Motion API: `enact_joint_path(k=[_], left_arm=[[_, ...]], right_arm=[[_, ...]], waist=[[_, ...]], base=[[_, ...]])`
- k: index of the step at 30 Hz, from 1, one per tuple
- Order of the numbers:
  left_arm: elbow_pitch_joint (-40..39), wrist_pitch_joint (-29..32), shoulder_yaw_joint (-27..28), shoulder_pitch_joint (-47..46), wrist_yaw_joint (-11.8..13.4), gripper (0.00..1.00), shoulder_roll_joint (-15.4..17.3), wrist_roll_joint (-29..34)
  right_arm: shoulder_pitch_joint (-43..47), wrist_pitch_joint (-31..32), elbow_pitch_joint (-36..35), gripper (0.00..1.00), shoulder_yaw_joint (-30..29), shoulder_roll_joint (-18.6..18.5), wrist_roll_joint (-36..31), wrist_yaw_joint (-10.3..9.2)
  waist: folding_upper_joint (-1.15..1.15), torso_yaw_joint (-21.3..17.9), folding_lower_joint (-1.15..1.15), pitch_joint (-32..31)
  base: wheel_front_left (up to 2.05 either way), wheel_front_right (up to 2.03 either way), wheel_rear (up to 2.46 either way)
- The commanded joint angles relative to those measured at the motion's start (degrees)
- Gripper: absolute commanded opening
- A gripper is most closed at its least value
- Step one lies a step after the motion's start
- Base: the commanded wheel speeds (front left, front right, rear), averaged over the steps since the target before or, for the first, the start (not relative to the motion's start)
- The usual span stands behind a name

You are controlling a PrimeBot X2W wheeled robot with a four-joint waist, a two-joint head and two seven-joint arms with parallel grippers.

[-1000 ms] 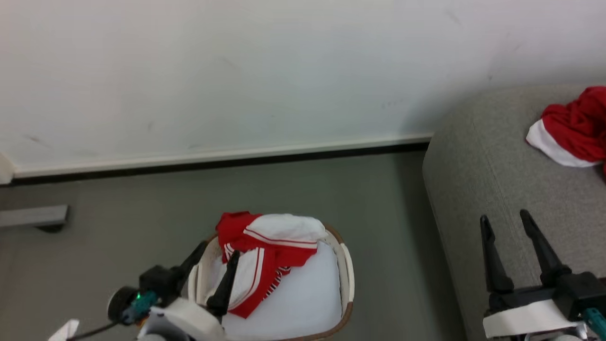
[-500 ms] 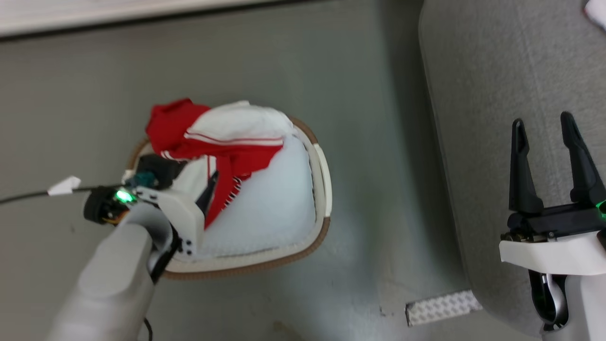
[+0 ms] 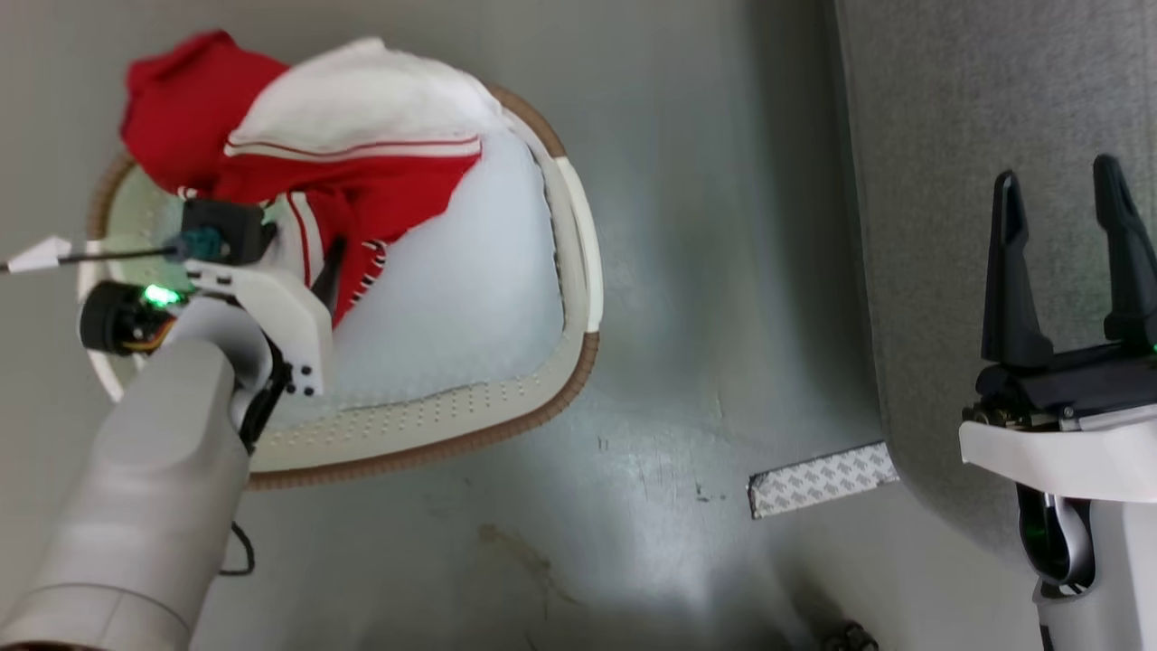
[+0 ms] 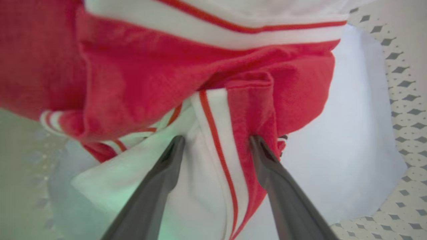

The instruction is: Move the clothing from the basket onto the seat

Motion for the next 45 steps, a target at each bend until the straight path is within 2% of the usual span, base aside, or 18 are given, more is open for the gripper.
enact_joint_path(k=[1,3,4,5,6,11,16,20,25,36,41,45], left_arm=[[1.2,-0.5,-0.1,-0.9,0.2,1.0,0.9,0.4],[2.3,-0.9,-0.7,-1.8,0.2,1.0,1.0,1.0],[2.7,-1.2,-1.0,-2.3,0.2,0.76,1.0,1.0],[3.0,-1.6,-1.2,-2.8,0.3,0.3,1.0,1.2],[3.5,-1.9,-1.6,-3.1,0.2,0.0,1.0,1.7],[5.0,-4.2,-2.8,-3.6,-0.6,0.0,-1.0,1.4],[6.0,-7.2,-2.9,-2.2,-1.3,0.0,-2.5,-0.3],[5.4,-9.5,-2.8,0.1,-1.7,0.0,-3.9,-1.7],[3.0,-10.5,-2.2,5.2,-1.9,0.0,-5.5,-4.6],[-12.5,-10.5,1.3,20.4,-1.9,0.0,-5.7,-8.3],[-20.9,-10.5,2.9,27.4,-0.8,0.0,-5.5,-9.2],[-26.2,-10.0,2.9,31.3,0.2,0.0,-5.1,-9.6]], right_arm=[[-0.9,0.0,-0.6,1.0,-0.1,0.0,0.3,-0.14],[-1.4,0.0,-0.8,1.0,0.0,0.0,0.2,-0.14],[-1.5,0.0,-1.0,1.0,0.0,0.0,0.2,-0.14],[-1.5,0.0,-1.0,1.0,0.1,0.0,0.2,-0.14],[-1.4,0.0,-1.0,1.0,0.1,0.0,0.3,-0.14],[-0.3,0.0,-0.3,1.0,-0.4,0.0,0.6,-0.14],[0.4,0.0,0.8,1.0,0.0,-0.1,0.9,-0.14],[1.3,0.0,2.1,1.0,-0.1,0.0,0.6,-0.14],[4.1,0.0,4.3,1.0,-0.7,-0.1,0.0,-0.14],[14.5,0.0,8.7,1.0,-1.8,-0.1,-2.0,-0.14],[19.0,0.0,10.0,1.0,-1.4,-0.1,-2.8,-0.15],[21.6,0.0,10.3,1.0,-1.2,-0.1,-2.8,-0.15]], waist=[[0.0,-0.6,-0.01,2.0],[0.0,-0.9,-0.01,2.9],[0.0,-1.1,-0.01,3.3],[0.0,-1.2,-0.01,3.7],[0.0,-1.3,-0.01,3.9],[0.0,-1.2,-0.01,3.3],[0.0,-0.3,-0.01,-0.4],[0.0,1.0,-0.01,-6.0],[0.0,3.1,-0.01,-15.8],[0.0,6.3,-0.01,-39.3],[0.0,6.9,-0.01,-46.9],[0.0,7.3,-0.01,-50.4]], base=[[0.0,0.0,0.0],[0.0,0.0,0.0],[0.0,0.0,0.0],[0.0,0.0,0.0],[0.0,0.0,0.0],[0.0,0.0,0.0],[0.0,0.0,0.0],[0.0,0.0,0.0],[0.0,0.0,0.0],[0.0,0.0,0.0],[0.0,0.0,0.0],[0.0,0.0,0.0]])
